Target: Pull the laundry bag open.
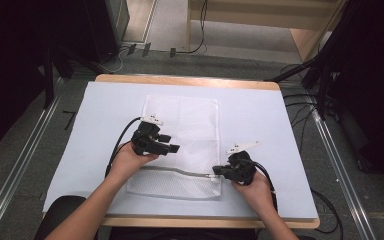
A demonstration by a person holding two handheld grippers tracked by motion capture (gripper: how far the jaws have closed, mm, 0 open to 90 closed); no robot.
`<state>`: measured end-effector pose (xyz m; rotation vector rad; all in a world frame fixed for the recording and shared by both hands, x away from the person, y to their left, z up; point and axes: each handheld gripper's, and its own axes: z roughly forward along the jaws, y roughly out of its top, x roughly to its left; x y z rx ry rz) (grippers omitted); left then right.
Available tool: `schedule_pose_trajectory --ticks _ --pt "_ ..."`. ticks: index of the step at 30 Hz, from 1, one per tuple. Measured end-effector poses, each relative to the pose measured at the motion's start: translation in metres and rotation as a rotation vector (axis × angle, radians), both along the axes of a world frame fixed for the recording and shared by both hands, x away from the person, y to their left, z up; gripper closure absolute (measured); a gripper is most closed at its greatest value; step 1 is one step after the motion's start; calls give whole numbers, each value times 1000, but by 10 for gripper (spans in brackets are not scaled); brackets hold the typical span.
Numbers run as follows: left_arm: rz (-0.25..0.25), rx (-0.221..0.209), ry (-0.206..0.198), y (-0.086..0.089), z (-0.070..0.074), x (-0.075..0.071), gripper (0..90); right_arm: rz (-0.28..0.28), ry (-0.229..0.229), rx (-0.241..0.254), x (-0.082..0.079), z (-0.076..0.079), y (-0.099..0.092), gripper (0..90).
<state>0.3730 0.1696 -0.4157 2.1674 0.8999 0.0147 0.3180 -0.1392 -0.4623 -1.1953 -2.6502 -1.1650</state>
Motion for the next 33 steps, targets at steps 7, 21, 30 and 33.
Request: schedule_pose_trajectory --ticks 7,21,30,33 --pt "-29 6 7 -9 0 2 423 0 20 -5 -5 -3 -3 900" --pt "-111 7 26 -17 -2 -10 406 1 34 -9 -14 -4 2 900" --pt "-112 -49 22 -17 -6 -14 393 0 32 -1 -9 -6 4 900" --pt "-122 -41 16 -18 -8 -20 433 13 48 3 -11 -5 5 900"
